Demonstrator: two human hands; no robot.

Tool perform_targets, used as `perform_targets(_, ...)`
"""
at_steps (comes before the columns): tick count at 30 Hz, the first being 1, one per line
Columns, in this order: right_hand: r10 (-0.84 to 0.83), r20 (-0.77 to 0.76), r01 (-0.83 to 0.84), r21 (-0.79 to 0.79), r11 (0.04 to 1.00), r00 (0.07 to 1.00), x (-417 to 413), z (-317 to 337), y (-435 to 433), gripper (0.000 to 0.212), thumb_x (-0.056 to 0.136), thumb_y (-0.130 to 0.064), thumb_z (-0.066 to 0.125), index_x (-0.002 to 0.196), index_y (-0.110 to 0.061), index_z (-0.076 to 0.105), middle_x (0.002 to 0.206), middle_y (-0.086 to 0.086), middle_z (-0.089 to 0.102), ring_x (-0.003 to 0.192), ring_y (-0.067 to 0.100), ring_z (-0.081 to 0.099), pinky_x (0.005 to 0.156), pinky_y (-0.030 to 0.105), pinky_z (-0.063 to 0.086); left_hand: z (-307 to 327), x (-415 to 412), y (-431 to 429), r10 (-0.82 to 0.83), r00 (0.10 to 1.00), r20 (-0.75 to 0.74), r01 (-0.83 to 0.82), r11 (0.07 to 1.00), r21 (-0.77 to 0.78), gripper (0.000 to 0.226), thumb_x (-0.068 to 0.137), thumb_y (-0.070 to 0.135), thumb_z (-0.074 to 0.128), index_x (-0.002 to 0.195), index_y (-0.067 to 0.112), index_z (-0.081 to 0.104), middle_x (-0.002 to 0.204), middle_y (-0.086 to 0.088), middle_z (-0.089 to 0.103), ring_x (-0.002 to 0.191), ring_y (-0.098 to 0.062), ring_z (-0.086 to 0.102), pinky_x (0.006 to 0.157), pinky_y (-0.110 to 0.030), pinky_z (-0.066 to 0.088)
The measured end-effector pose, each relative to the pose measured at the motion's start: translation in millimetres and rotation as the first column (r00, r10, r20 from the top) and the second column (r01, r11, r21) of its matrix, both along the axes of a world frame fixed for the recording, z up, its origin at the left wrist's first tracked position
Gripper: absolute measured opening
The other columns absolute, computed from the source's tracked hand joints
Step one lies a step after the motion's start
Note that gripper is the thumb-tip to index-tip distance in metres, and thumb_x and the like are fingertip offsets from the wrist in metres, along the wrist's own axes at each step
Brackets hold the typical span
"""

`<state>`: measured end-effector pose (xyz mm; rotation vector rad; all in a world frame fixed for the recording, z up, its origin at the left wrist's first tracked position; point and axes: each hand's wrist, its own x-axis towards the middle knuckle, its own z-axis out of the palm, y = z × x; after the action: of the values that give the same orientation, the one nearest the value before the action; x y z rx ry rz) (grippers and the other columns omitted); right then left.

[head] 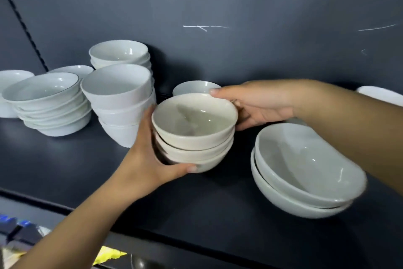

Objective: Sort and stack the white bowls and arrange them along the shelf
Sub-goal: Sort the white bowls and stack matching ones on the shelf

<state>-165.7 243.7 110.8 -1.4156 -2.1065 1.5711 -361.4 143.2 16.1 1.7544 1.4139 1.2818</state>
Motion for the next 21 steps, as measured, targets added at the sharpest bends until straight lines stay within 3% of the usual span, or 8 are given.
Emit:
perform_targets(2,0.09,0.037,-0.089,-0.041,0.995,0.995,-8.1,4.1,-0.2,0.036,0.092,-0.047,0.038,0.107,-0.023,0.059,0.064,-0.011,0.06,0.101,0.013,0.057,0.095,0.03,0.045,1.7,-9.2,-11.7,0.049,0.999,-0.005,-0.049,0.999,-0.016,0.125,0.027,0.077,0.073,0.127,0.051,0.003,0.115,0.06,0.028,0.115,0.028,0.033,0.092,0.001,0.033)
perform_targets(5,0.129,0.083,-0.127,-0.034,0.991,0.988,-15.7,11.5,8.3,0.046,0.091,-0.052,0.035,0.1,-0.016,0.061,0.09,0.002,0.06,0.09,0.014,0.058,0.091,0.027,0.045,8.6,-21.2,-24.0,0.064,0.997,-0.037,-0.066,0.996,-0.054,0.129,0.025,0.081,0.07,0.128,0.051,-0.002,0.107,0.065,0.025,0.108,0.034,0.031,0.082,0.007,0.032)
perform_targets(9,-0.069,0.126,0.046,0.173,0.984,0.99,-19.2,23.3,41.7,0.057,0.088,-0.051,0.047,0.122,-0.005,0.049,0.127,0.012,0.053,0.115,0.02,0.054,0.095,0.029,0.044,34.8,-24.7,-37.2,0.152,0.986,0.066,-0.155,0.987,0.044,0.091,0.036,0.088,0.059,0.117,0.055,0.032,0.116,0.044,0.044,0.105,0.031,0.038,0.077,0.007,0.035)
perform_targets(12,-0.151,0.182,0.105,0.239,0.965,0.972,-22.9,25.2,67.6,0.066,0.089,-0.047,0.049,0.132,0.002,0.04,0.141,0.017,0.041,0.13,0.026,0.043,0.097,0.03,0.039,58.0,-21.8,-32.7,0.221,0.973,-0.068,-0.202,0.956,0.212,0.05,0.061,0.075,0.048,0.105,0.053,0.049,0.116,0.035,0.05,0.108,0.023,0.044,0.085,0.003,0.033)
perform_targets(14,-0.168,0.232,0.109,0.248,0.963,0.958,-26.0,18.0,80.7,0.061,0.089,-0.045,0.052,0.129,0.0,0.042,0.14,0.016,0.042,0.13,0.027,0.042,0.097,0.03,0.04,69.7,-13.1,-25.7,0.163,0.959,-0.23,-0.103,0.963,0.25,0.043,0.072,0.077,0.039,0.094,0.047,0.061,0.107,0.029,0.061,0.104,0.015,0.05,0.087,0.0,0.034)
perform_targets(16,-0.182,0.275,0.106,0.269,0.957,0.944,-28.4,9.2,93.0,0.047,0.088,-0.043,0.055,0.12,-0.009,0.047,0.135,0.015,0.047,0.122,0.025,0.049,0.094,0.032,0.042,72.3,-6.3,-15.8,0.1,0.941,-0.324,-0.026,0.974,0.225,0.05,0.075,0.078,0.032,0.09,0.042,0.062,0.098,0.017,0.066,0.092,0.003,0.058,0.077,-0.004,0.04)
perform_targets(18,-0.191,0.305,0.104,0.28,0.954,0.933,-30.4,2.0,104.9,0.036,0.087,-0.043,0.057,0.109,-0.015,0.05,0.126,0.011,0.053,0.112,0.022,0.052,0.089,0.037,0.043,74.6,-3.0,-4.1,0.097,0.925,-0.367,-0.033,0.983,0.178,0.046,0.074,0.076,0.035,0.077,0.043,0.067,0.086,0.001,0.07,0.085,-0.01,0.061,0.074,-0.013,0.044)
perform_targets(21,-0.221,0.362,0.115,0.29,0.95,0.906,-33.5,-7.8,118.6,0.037,0.084,-0.047,0.059,0.104,-0.017,0.051,0.112,0.004,0.055,0.106,0.021,0.051,0.081,0.037,0.046,76.5,-6.2,13.4,0.086,0.93,-0.358,-0.052,0.993,0.105,0.042,0.071,0.073,0.038,0.071,0.043,0.069,0.079,-0.003,0.072,0.08,-0.014,0.065,0.075,-0.019,0.046)
